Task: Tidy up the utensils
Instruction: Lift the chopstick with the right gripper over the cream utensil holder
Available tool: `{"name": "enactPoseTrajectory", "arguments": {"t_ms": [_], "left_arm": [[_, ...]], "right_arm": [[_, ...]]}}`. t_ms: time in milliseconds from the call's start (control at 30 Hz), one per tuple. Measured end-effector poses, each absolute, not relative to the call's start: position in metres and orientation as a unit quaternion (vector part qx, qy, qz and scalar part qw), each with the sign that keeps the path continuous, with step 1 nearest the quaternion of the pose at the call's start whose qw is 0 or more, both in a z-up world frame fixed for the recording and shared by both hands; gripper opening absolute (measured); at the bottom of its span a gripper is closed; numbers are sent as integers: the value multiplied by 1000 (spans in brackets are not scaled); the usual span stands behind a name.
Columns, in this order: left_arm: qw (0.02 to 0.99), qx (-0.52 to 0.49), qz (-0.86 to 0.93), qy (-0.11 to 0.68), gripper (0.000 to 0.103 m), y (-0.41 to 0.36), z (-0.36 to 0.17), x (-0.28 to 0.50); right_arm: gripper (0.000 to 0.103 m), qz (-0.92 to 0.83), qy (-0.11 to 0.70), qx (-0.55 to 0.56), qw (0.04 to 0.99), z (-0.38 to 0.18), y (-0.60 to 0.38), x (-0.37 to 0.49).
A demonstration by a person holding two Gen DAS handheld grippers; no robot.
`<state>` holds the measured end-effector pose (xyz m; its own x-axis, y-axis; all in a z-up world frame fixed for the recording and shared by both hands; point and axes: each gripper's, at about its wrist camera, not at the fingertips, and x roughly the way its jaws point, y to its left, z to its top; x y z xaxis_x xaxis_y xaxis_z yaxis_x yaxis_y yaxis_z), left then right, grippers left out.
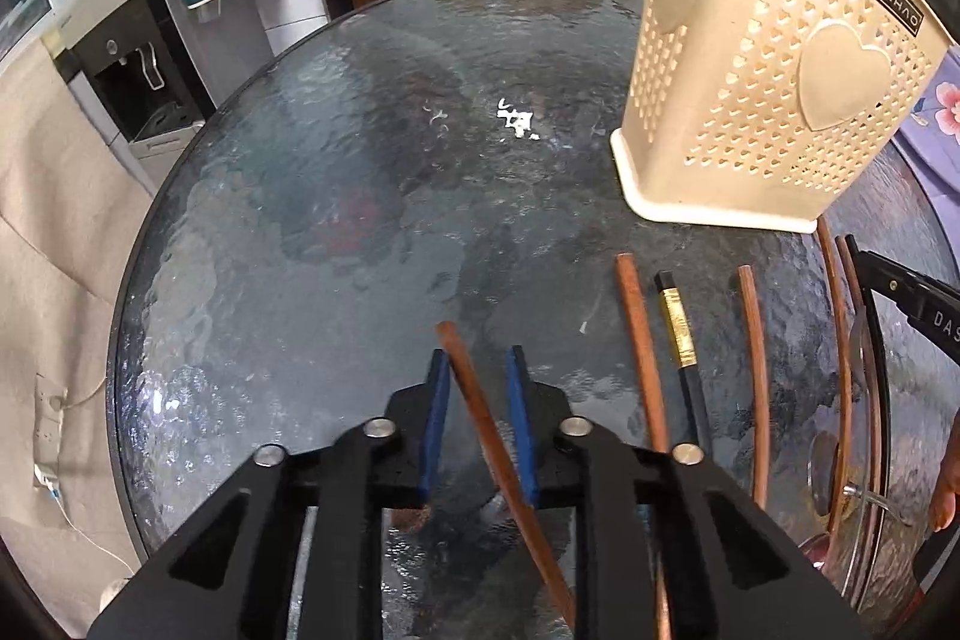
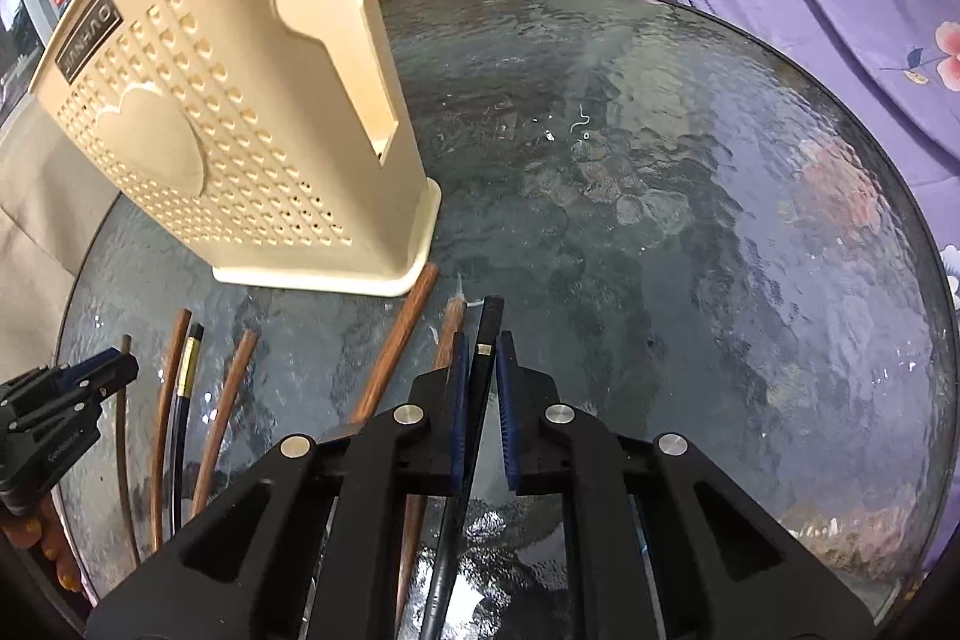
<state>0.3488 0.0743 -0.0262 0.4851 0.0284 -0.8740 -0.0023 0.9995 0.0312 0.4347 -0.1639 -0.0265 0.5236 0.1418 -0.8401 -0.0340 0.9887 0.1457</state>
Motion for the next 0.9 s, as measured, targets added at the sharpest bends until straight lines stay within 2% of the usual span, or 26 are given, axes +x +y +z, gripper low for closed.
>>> {"name": "enactPoseTrajectory", "arguments": {"t_ms": [33,367,900], "left_arm": [[861,14,8,508,11,73,-26,349],[877,7,0,480,7,66,-13,347],[941,-28,-68,330,7,69,105,305]], "right_arm": [[10,51,485,61,871,-27,-165,437],[9,74,443,117,886,-17,-183,443],[8,106,255,49,960,111,-182,378]]}}
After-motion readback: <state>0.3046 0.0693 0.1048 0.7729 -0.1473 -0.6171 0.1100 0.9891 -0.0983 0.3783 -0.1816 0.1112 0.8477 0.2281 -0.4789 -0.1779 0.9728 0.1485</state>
